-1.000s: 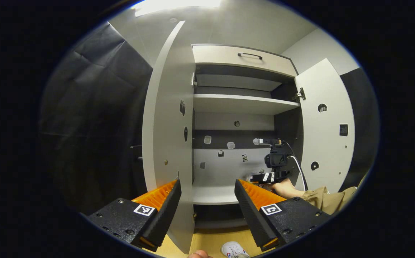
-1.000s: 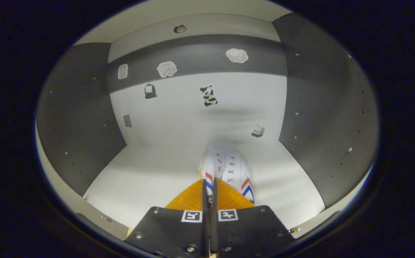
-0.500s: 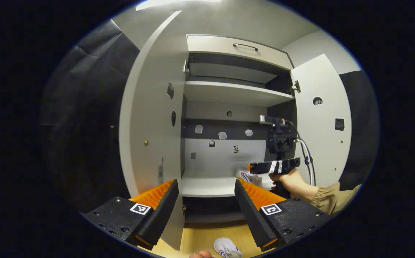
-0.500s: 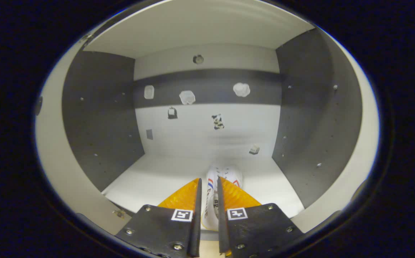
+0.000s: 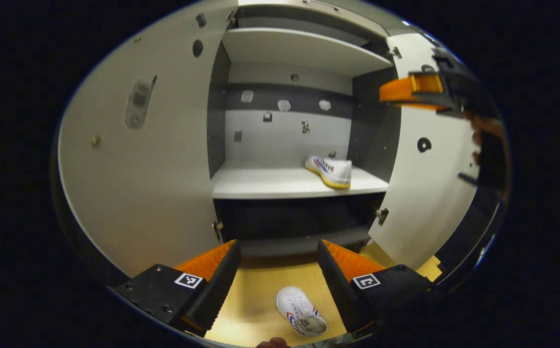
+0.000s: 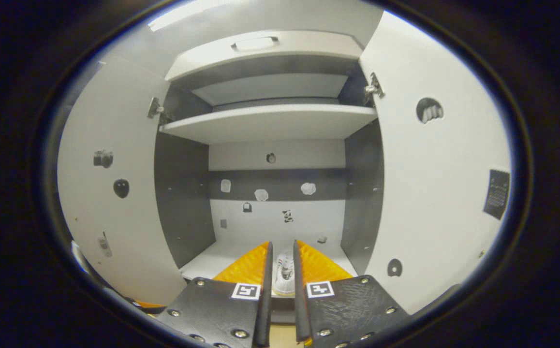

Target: Grab one shoe with the right hand and put it into the shoe cabinet, grab the other shoe with the left hand and put it into the shoe cabinet; then close the right door with the right hand and the left door with the left hand.

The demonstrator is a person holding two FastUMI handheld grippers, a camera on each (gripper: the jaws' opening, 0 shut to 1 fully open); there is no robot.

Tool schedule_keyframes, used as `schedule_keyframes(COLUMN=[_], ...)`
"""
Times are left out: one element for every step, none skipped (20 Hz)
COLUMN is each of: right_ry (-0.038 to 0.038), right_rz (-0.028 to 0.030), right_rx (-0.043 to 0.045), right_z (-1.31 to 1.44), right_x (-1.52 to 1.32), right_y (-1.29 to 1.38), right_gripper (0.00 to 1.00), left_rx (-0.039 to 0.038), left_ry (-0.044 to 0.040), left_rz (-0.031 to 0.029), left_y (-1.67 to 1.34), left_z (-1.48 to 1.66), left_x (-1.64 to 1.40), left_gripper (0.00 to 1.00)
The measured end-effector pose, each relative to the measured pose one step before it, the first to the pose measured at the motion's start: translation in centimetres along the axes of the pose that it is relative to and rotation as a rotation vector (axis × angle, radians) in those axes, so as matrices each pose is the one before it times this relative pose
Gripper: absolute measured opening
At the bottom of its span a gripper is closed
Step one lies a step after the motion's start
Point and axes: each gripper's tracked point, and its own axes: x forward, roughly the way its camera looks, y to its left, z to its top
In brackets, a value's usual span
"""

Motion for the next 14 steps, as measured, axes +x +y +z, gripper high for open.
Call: schedule_keyframes(right_ry=[-0.01462,-0.01416,-0.01534,-0.01511,-0.01146,-0.01427,-0.01218,-0.01229,-0.01205,-0.00568,-0.00689,-0.00547,-0.00652,-0.00393], right_rz=[-0.0096,-0.01026,-0.00765,-0.00629,-0.00365,-0.00327,-0.00483,-0.00248,-0.00054,0.00152,-0.00393,-0.00151,-0.00151,-0.00459], right_rx=[-0.00169,-0.00229,-0.00285,-0.0023,-0.00333,-0.00044,0.00149,0.00294,0.00307,0.00619,0.0017,0.00163,-0.00068,-0.00446], right_z=[0.658,0.679,0.74,0.677,0.718,0.638,0.749,0.611,0.542,-0.49,0.195,0.306,0.341,0.189], right_x=[-1.09,-1.078,-0.976,-0.788,-0.76,-0.662,-0.582,-0.556,-0.406,-0.177,-0.204,-0.12,-0.205,-0.188], right_y=[-0.433,-0.432,-0.294,-0.3,-0.222,-0.21,-0.224,-0.252,-0.141,-0.415,-0.434,-0.184,-0.166,-0.271], right_gripper=[0.21,0.21,0.21,0.21,0.21,0.21,0.21,0.21,0.21,0.26,0.26,0.31,0.31,0.31], left_rx=[0.00366,-0.00184,0.00111,-0.0002,-0.00271,-0.00578,-0.01151,-0.00884,-0.0058,-0.00941,-0.01086,-0.01149,-0.015,-0.00946], left_ry=[0.04124,0.04809,0.04879,0.05398,0.05501,0.04635,0.04739,0.0414,0.0461,0.04654,0.03799,0.0321,0.03311,0.02472], left_rz=[-0.00852,-0.00671,-0.00834,-0.00433,-0.00797,-0.0116,-0.0127,-0.00932,-0.00877,0.00012,-0.00343,0.00016,-0.00223,-0.0054], left_y=[-0.02,-0.089,0.066,-0.091,-0.158,-0.169,-0.311,-0.048,-0.029,0.173,0.231,0.031,0.065,-0.024], left_z=[-1.932,-2.128,-1.946,-2.229,-2.189,-1.836,-2.061,-1.604,-1.509,-1.66,-1.253,-1.17,-1.304,-0.856], left_x=[0.926,0.78,0.925,0.736,0.848,0.958,1.015,0.798,0.663,0.84,0.587,0.895,0.687,0.598], left_gripper=[0.96,0.97,0.97,0.97,0.97,0.96,0.96,0.96,0.96,0.96,0.94,0.94,0.94,0.94])
